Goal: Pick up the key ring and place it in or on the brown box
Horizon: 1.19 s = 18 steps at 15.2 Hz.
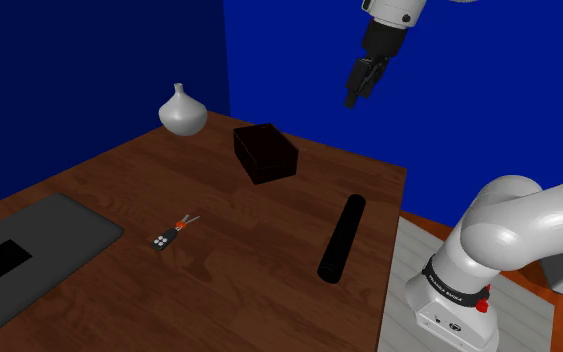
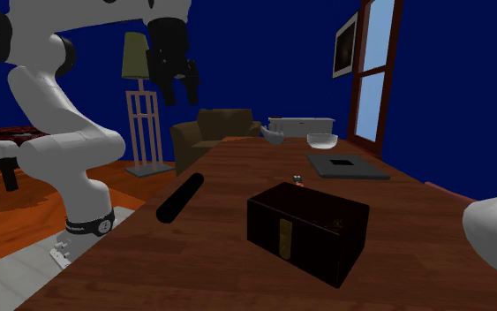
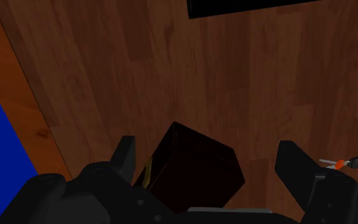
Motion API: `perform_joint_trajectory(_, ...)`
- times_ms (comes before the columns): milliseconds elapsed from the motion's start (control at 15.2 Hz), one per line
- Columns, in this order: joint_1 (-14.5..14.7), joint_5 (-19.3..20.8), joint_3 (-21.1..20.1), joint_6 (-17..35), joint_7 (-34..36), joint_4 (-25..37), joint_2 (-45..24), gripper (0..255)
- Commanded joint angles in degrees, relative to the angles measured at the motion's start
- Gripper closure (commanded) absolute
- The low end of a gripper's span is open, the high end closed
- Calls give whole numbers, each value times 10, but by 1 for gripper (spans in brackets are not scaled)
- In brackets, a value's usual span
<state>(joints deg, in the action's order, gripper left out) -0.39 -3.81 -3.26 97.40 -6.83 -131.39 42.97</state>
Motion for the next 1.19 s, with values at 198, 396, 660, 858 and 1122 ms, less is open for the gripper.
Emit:
perform_joint_trajectory(198,6,-18,-39,25,51,-12,-16,0)
perform_joint_trajectory(396,11,-34,-78,51,102,-17,-39,0)
perform_joint_trajectory(660,16,-51,-131,87,170,-13,-82,0)
perform_joint_trajectory(858,16,-57,-171,113,222,-1,-123,0)
perform_joint_trajectory(1122,13,-54,-224,148,294,26,-188,0)
